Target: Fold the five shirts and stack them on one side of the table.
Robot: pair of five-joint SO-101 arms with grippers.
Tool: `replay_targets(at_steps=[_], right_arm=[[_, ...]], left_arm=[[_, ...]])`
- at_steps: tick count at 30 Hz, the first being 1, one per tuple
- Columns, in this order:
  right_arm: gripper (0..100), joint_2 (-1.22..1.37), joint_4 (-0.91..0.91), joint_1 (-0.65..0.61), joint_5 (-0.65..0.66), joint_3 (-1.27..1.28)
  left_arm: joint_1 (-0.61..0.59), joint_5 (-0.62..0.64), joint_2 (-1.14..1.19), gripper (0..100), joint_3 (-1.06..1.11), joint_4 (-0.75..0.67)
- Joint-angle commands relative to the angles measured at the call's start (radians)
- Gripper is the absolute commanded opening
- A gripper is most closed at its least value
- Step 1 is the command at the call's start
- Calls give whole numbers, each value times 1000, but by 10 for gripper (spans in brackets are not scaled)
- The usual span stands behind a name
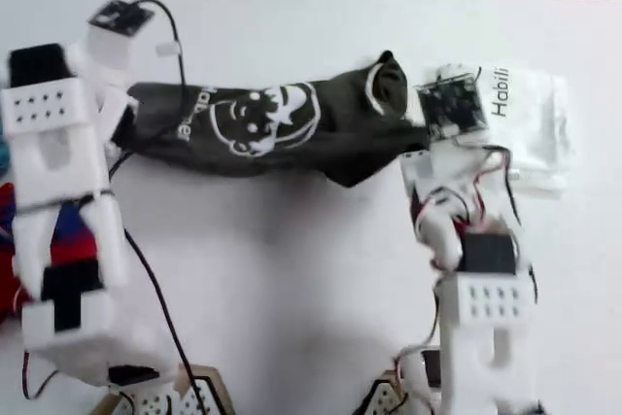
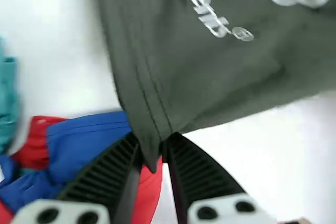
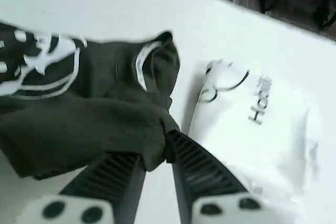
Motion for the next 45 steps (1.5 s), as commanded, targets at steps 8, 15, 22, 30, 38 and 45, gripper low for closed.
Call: replay_targets(at_steps=[8,15,22,30,38,45], right_arm=[[20,-262,-45,8,3,-164],[20,-297,-44,8,3,-341],[20,-344,59,8,3,-502],[20,-363,209,7,3,-661],[20,-363,274,5,-2,-870],[20,-363,466,-1,-3,-1019]], left_arm=[[12,149,-362,26,-39,23],[11,147,-601,26,-38,23],[9,150,-721,25,-38,23],[6,152,-744,25,-41,31],[6,149,-954,25,12,31],[5,150,-1115,25,189,26]])
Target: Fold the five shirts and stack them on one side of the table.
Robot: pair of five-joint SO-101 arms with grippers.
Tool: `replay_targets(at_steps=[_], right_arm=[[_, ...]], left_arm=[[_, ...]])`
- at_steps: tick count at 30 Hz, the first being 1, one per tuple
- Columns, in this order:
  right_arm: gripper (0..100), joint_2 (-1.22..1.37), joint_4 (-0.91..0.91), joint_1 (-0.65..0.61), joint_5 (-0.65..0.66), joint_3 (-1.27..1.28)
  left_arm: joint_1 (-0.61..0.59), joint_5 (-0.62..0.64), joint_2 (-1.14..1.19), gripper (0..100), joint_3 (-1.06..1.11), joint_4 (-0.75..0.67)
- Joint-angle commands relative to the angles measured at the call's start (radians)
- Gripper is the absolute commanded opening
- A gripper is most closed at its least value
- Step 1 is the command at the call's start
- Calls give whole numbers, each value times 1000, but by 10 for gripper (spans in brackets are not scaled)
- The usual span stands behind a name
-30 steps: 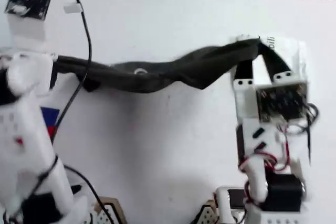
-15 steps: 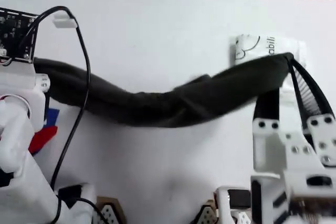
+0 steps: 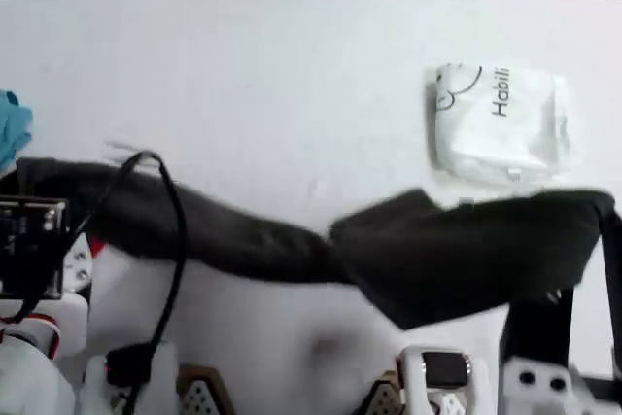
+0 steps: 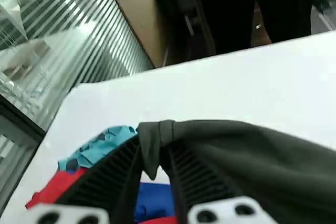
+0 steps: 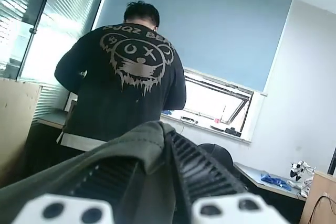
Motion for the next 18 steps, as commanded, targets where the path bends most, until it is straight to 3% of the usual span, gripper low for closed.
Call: replay_targets(at_steps=[1,7,18], right_arm=[[20,1,59,4,2,-60],[20,12,59,8,3,-51],[20,18,24,8,-3,51]], left_arm=[[-12,5,-52,25,44,3],[-161,5,-91,25,50,-41],[-163,6,-21,25,42,-44]])
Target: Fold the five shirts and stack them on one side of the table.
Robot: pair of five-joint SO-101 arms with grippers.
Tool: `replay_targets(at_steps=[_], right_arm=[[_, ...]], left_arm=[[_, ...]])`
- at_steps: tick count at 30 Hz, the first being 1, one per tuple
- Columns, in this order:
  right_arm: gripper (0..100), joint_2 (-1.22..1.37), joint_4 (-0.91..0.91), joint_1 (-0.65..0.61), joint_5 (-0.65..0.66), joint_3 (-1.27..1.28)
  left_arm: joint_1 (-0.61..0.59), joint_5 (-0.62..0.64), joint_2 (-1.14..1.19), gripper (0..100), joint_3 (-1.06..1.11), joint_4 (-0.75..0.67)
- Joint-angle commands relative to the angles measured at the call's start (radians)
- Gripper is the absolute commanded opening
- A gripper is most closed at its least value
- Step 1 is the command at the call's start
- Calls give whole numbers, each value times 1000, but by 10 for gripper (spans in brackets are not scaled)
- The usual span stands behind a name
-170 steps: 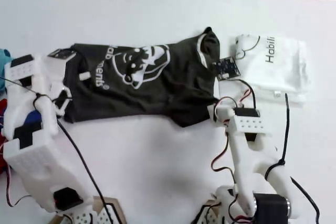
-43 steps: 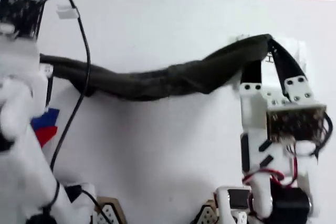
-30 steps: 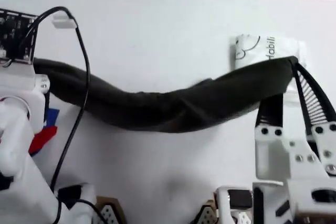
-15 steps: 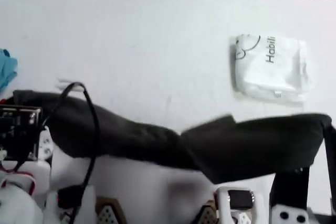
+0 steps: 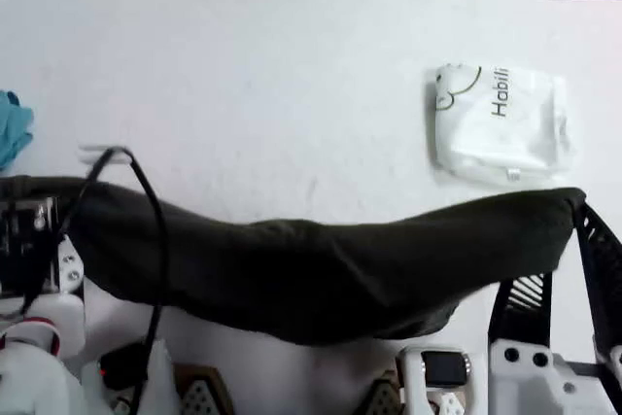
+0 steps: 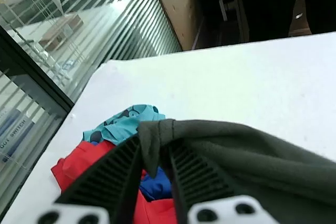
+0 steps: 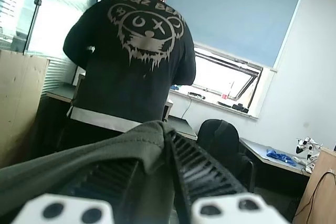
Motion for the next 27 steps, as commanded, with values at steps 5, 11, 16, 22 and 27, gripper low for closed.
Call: replay_targets(at_steps=[5,11,16,22,27], right_arm=[[20,-96,-22,7,2,2],[19,-202,56,7,3,6],[19,-110,-1,4,0,94],[20,21,-225,-1,-6,298],[20,113,-398,-2,-6,496]], left_arm=[[-9,3,-71,25,-7,-12],[-12,2,-146,25,-5,26],[-11,6,-91,25,30,-60],[-8,6,123,25,85,-178],[26,6,327,25,119,-298]])
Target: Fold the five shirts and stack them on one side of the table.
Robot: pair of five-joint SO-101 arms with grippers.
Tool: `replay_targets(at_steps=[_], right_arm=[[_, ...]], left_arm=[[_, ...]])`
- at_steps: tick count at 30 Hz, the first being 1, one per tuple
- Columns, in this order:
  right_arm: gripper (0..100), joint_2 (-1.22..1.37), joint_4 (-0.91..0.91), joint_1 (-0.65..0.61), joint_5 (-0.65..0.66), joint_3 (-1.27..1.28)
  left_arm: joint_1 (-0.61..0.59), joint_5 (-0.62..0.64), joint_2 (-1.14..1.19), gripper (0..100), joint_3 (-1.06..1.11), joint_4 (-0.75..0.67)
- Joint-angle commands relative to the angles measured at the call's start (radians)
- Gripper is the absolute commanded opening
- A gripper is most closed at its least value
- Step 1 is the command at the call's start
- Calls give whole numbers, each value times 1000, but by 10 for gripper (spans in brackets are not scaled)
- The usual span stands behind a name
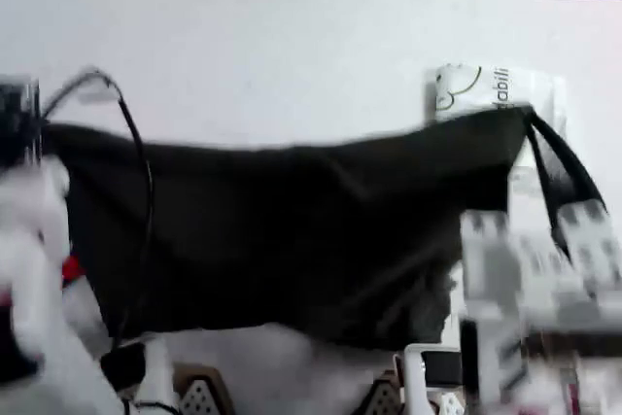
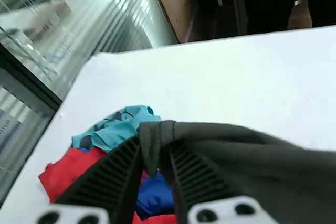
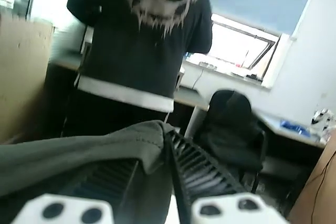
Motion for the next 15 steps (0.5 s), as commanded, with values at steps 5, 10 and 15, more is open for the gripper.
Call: replay_targets(at_steps=[5,10,15], right_arm=[[20,182,-308,-1,-3,273],[20,360,-524,-1,3,365],[20,598,-676,2,3,305]], left_arm=[[124,6,324,25,2,-161],[175,6,552,25,-31,-282],[184,6,789,25,-213,-315]])
